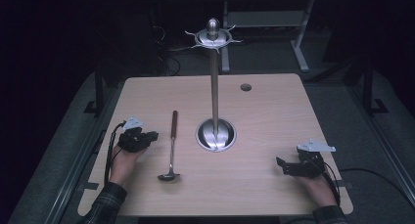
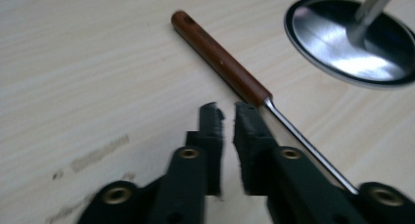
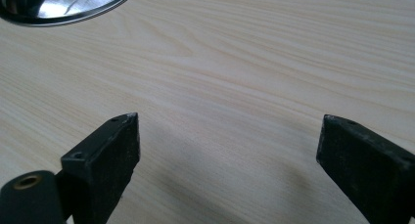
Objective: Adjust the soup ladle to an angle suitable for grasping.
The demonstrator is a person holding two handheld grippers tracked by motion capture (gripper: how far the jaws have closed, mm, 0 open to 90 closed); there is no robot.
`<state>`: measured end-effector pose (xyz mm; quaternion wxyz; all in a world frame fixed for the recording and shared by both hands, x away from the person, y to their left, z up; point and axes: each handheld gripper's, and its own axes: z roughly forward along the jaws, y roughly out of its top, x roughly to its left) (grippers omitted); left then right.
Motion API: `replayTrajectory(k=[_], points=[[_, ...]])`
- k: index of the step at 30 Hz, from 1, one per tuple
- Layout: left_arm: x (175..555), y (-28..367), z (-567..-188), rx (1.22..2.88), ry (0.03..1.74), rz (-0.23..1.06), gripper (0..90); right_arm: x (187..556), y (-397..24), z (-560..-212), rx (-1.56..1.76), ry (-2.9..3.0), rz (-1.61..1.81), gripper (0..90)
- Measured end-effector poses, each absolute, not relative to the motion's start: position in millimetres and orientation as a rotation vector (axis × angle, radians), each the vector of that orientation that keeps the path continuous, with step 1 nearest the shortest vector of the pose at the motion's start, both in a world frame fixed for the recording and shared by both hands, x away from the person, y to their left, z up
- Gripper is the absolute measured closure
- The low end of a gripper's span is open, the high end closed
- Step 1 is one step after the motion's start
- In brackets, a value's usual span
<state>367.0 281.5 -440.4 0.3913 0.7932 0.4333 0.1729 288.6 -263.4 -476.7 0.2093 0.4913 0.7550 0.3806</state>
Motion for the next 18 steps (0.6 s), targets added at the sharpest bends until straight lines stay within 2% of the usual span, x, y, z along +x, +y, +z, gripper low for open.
replayTrajectory(k=[4, 18], points=[[378.3, 275.8, -441.9, 2.037, 1.105, 0.452, 89.5, 288.7, -262.9, -476.8, 1.367, 2.104, 1.054, 8.4], [403.9, 250.0, -457.8, 2.061, 1.103, 0.435, 89.8, 288.5, -263.8, -476.8, 1.366, 2.101, 1.057, 8.4]])
